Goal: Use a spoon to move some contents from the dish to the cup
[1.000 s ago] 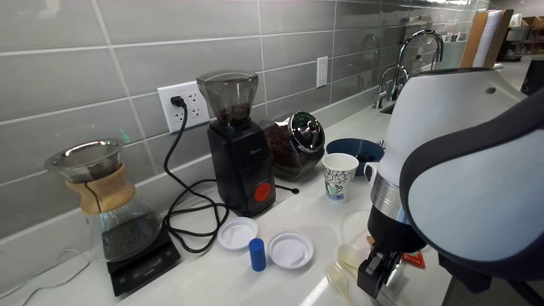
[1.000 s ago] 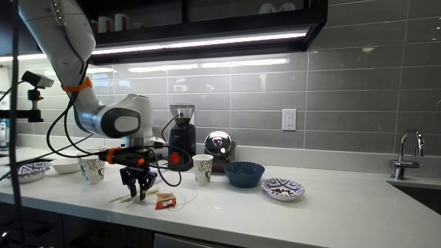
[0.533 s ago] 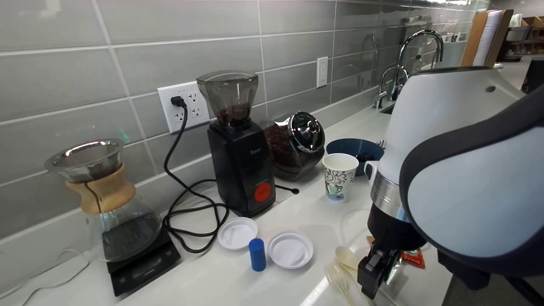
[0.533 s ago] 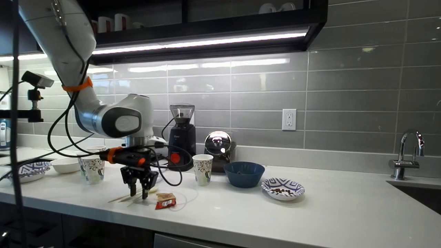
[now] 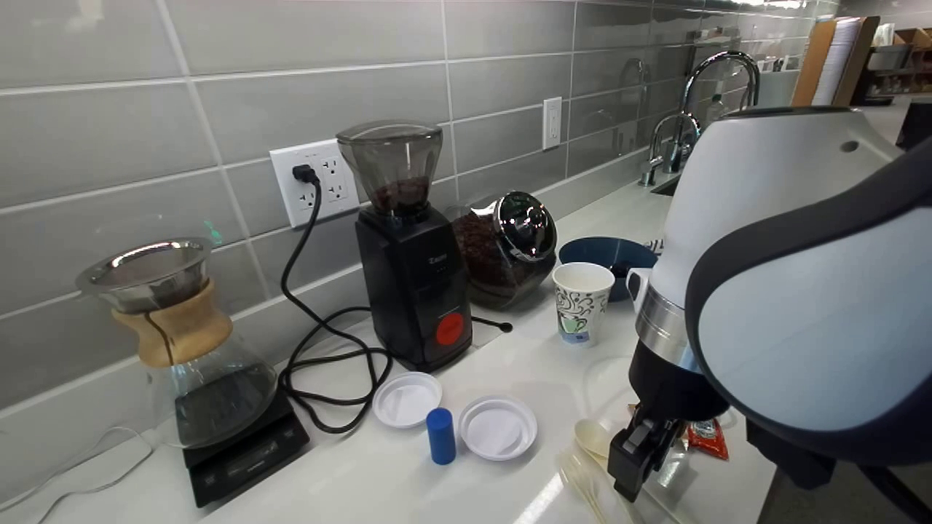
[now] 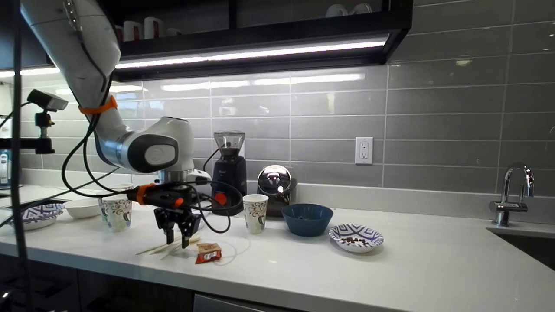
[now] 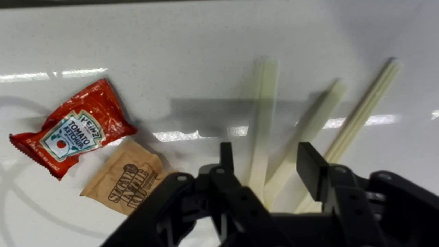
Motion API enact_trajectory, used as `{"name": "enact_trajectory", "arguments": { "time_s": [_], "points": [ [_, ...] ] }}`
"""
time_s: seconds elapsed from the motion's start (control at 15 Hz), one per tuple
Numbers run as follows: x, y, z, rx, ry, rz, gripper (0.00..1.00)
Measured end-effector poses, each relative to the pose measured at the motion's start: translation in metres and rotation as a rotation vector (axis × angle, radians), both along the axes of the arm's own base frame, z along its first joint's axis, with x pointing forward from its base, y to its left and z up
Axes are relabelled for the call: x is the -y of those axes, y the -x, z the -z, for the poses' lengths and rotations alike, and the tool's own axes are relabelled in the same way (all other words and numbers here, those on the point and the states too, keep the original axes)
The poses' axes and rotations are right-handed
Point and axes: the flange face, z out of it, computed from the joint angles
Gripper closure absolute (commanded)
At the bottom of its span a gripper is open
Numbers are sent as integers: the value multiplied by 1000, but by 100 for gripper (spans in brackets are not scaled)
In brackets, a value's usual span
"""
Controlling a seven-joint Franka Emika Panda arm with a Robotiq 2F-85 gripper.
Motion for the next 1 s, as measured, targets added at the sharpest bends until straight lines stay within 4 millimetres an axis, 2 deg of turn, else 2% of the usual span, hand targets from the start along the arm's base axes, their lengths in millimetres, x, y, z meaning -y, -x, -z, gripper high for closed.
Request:
{"name": "enact_trajectory", "arguments": {
  "time_s": [0.2, 0.4, 0.67, 0.8, 1.0],
  "points": [
    [1, -1, -2, 6, -12, 17, 50],
    [3, -2, -1, 6, -15, 30, 57],
    [7, -4, -1, 5, -15, 46, 57],
    [9, -5, -1, 5, -17, 52, 52],
    [9, -6, 0, 7, -21, 58, 55]
  ]
}}
